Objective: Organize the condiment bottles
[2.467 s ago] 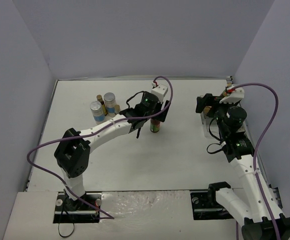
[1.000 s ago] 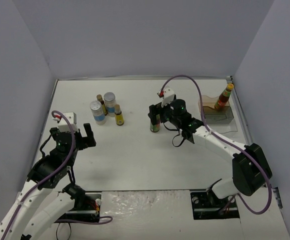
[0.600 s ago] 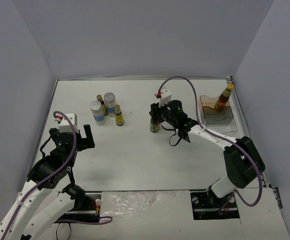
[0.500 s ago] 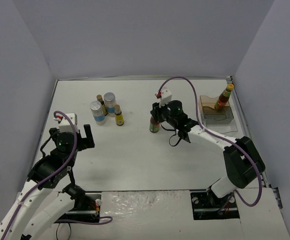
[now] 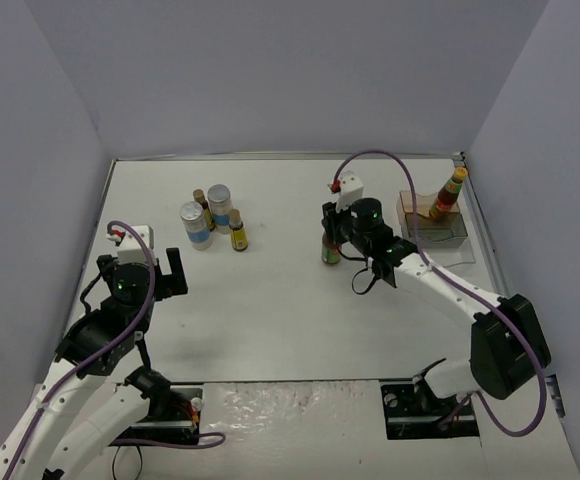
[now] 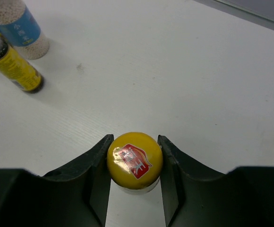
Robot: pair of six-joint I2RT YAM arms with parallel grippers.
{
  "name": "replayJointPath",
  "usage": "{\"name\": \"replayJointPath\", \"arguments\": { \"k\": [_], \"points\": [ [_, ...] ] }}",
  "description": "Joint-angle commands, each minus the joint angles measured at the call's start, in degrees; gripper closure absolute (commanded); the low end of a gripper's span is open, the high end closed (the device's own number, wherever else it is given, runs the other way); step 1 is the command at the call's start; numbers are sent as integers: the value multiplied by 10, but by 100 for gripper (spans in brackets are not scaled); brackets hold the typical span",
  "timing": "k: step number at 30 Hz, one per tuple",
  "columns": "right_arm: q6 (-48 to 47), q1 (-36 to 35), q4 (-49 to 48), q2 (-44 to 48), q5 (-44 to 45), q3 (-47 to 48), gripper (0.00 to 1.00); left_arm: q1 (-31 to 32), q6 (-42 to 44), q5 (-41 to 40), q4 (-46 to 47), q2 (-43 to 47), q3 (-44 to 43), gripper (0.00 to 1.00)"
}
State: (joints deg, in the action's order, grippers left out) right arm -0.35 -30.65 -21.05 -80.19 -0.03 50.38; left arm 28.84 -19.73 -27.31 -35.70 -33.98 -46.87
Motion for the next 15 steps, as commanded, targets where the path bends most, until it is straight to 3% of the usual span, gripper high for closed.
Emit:
{"name": "replayJointPath", "arguments": {
  "k": [1,10,15],
  "points": [
    [-32,76,-55,85,45,67,100,-5,7,-3,32,-11,-8,3],
    [-23,235,-76,75,42,109,100,-13,7,8,35,-20,-7,3],
    [-16,284,-101,26,31,147,100,-18,6,16,38,-27,-8,3]
  ]
}}
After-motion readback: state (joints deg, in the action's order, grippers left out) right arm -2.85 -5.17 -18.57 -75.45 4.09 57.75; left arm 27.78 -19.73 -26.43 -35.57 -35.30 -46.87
